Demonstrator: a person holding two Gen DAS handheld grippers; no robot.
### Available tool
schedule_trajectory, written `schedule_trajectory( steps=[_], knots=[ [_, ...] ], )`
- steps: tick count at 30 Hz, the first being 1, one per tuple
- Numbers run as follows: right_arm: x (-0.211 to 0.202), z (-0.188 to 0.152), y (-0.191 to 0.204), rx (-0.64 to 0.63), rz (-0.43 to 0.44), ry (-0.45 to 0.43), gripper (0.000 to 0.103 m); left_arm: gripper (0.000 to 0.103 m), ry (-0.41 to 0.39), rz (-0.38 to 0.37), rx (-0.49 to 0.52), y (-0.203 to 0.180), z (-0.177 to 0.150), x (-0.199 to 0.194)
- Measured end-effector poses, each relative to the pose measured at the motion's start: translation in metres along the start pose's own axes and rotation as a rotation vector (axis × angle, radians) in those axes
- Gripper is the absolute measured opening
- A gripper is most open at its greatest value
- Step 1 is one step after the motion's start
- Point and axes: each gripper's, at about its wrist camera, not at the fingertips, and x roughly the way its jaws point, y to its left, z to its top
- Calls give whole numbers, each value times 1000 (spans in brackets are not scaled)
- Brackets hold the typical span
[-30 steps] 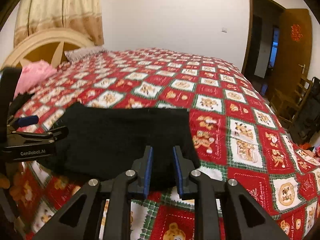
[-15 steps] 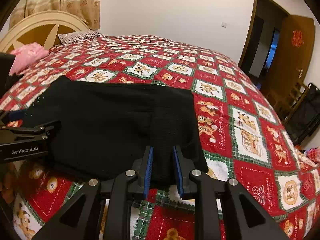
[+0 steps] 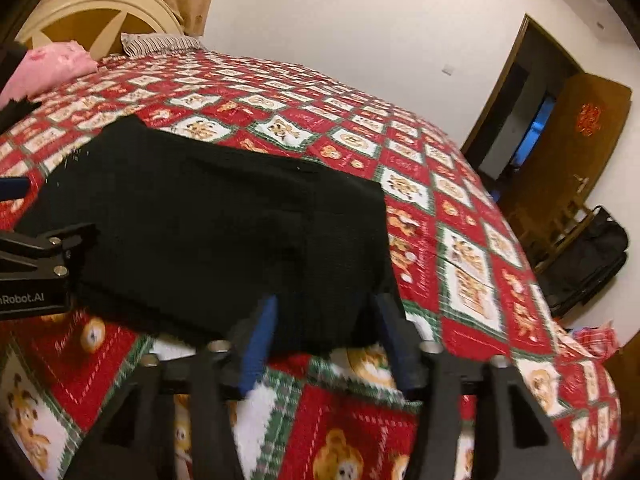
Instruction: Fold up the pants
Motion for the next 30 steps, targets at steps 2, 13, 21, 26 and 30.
schedule_trajectory(
  steps=[2, 13, 21, 26, 30],
  knots=[
    [-1, -5, -3, 21, 20, 23, 61, 103, 6, 0, 1, -1, -4, -3],
    [-10, -40, -26, 253, 172, 168, 62, 103, 61, -41, -33, -1, -25, -7],
    [-52, -71, -27, 383, 228, 186, 63, 103, 98, -92, -30, -2, -52, -24],
    [-71, -80, -29, 425, 235, 224, 63, 103, 74, -119, -27, -2, -61, -45],
    [-94, -74, -34, 431, 217, 191, 63, 103, 43, -144, -54, 4, -63, -62]
  ],
)
